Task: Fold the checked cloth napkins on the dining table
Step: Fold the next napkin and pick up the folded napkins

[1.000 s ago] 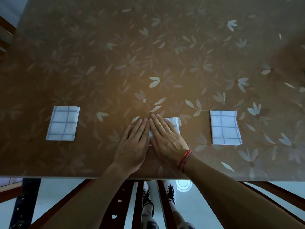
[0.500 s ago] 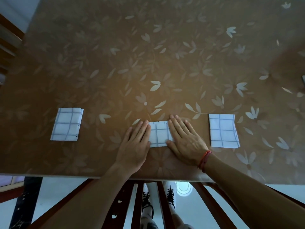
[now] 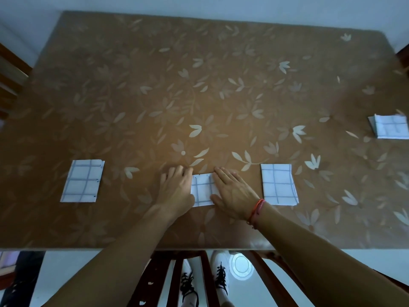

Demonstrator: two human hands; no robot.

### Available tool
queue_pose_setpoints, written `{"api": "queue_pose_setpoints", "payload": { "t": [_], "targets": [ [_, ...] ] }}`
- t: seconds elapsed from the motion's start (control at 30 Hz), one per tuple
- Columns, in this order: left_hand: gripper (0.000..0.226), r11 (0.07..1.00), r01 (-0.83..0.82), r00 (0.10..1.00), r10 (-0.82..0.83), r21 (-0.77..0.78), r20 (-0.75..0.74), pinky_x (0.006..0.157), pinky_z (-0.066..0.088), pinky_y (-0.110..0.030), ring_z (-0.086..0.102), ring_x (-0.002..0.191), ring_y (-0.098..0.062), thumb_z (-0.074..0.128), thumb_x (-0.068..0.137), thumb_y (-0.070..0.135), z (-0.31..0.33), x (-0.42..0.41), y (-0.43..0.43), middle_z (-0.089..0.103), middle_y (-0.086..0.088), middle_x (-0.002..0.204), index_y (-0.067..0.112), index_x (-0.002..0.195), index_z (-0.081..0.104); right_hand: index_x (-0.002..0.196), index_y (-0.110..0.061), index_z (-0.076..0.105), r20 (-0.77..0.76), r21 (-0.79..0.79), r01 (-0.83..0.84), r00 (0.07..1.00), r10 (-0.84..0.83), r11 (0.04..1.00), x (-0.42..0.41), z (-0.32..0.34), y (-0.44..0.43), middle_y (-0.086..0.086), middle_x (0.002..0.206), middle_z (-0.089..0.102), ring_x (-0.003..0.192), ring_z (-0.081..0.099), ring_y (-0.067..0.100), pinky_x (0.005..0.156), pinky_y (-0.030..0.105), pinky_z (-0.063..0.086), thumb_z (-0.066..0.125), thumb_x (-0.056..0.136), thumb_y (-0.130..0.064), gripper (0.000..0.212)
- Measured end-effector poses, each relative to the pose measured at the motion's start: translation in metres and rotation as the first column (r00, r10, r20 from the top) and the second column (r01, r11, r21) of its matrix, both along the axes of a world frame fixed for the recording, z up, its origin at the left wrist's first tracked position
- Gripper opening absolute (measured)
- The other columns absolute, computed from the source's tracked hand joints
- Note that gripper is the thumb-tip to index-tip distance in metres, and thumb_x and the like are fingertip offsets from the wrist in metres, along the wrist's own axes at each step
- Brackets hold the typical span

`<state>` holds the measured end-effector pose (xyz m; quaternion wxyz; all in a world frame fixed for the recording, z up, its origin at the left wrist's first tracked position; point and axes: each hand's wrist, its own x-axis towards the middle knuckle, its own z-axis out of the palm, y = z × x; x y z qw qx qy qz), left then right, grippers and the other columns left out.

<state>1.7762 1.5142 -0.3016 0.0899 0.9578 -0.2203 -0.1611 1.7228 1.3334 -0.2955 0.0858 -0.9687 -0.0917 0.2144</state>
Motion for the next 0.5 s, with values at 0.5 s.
{"api": "queue_pose_setpoints", "payload": {
  "t": [0.5],
  "targets": [
    [0.028, 0.906, -0.275, 0.957, 0.224, -0.323, -0.187, 0.059, 0.042, -0.028, 0.052, 0.072, -0.014, 0.056, 0.071, 0.006, 0.012, -0.015, 0.002, 0.052, 0.008, 0.075, 0.03, 0.076, 0.043, 0.142, -0.016, 0.04, 0.019, 0.097, 0.09, 0.996, -0.092, 0.991, 0.015, 0.029, 0.005, 0.004, 0.142, 0.049, 0.126, 0.05, 0.029, 0.105, 0.039, 0.037, 0.057, 0.088, -0.032, 0.059]
  ]
}}
